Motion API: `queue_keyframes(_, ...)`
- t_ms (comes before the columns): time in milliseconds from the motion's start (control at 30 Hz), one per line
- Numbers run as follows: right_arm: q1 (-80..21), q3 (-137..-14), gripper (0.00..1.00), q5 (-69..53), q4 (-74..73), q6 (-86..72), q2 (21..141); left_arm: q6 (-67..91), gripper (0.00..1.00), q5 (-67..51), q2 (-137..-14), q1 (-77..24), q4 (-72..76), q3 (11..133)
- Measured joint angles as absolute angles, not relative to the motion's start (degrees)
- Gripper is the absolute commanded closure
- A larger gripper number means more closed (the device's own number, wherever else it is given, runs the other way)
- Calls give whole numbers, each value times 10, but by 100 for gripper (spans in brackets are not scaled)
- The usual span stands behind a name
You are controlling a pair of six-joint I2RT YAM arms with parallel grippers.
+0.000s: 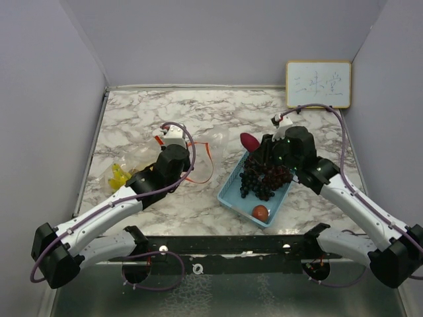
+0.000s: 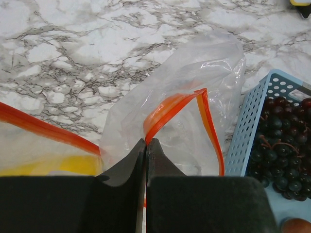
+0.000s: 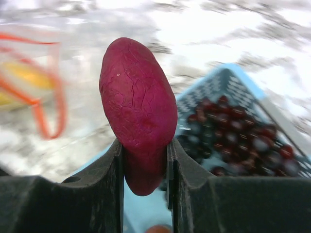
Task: Place the food in the zip-top bag and seal the zipper
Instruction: Pick up the fake vegetable from the bin, then place the fake vegetable in the zipper food storage bag.
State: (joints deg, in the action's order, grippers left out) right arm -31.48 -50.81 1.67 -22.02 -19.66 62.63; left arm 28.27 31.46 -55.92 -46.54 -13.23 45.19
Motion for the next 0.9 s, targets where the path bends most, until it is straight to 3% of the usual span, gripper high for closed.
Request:
queue_keyframes(200,-344,-483,95,-172,-143,-199,573,286,100,305,-605,-465,-119,468)
queue_keyframes(400,-404,-478,95,-230,-83,-214,618,287,100,290,-620,-465,-95,499)
queue_keyframes(600,-424,-474,95,-211,-53,-245,682,289,100,279,-620,-465,-79,501)
queue_keyframes(900,-424,-529,95,-67,-65,-277,782,309,100,222,-572,-465,-21,463)
